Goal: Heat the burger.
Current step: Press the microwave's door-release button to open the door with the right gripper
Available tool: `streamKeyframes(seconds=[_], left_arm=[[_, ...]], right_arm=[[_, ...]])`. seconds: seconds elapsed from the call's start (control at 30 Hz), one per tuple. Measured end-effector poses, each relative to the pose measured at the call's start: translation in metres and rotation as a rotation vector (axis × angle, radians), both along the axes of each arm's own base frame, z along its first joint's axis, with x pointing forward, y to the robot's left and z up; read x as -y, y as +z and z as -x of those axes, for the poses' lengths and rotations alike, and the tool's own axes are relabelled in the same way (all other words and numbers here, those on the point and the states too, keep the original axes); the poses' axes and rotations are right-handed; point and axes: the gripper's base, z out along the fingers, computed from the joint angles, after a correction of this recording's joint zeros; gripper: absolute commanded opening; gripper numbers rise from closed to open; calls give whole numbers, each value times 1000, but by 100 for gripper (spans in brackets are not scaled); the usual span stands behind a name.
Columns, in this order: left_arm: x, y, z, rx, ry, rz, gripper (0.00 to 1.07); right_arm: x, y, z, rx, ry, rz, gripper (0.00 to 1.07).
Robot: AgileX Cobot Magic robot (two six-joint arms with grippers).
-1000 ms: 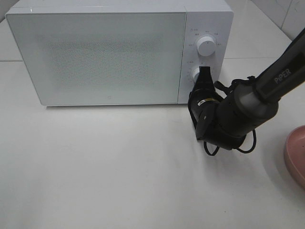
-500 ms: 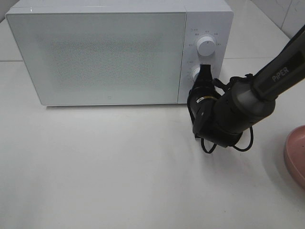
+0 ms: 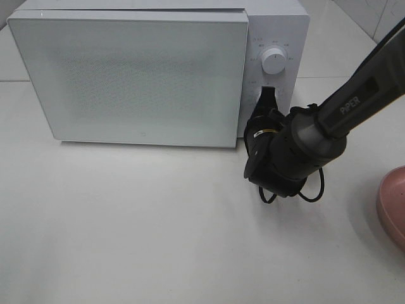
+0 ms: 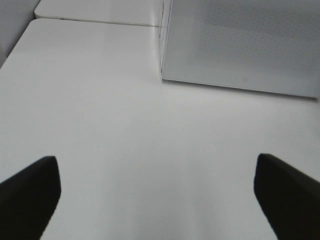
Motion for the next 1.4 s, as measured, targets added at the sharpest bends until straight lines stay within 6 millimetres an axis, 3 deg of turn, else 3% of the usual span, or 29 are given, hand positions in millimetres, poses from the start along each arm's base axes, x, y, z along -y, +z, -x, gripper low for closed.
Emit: streamKeyframes(seconds=[1.4], left_arm=[[0,0,0,0,0,0,98]], right_arm=[[-3,4,4,-11,20,35,0]])
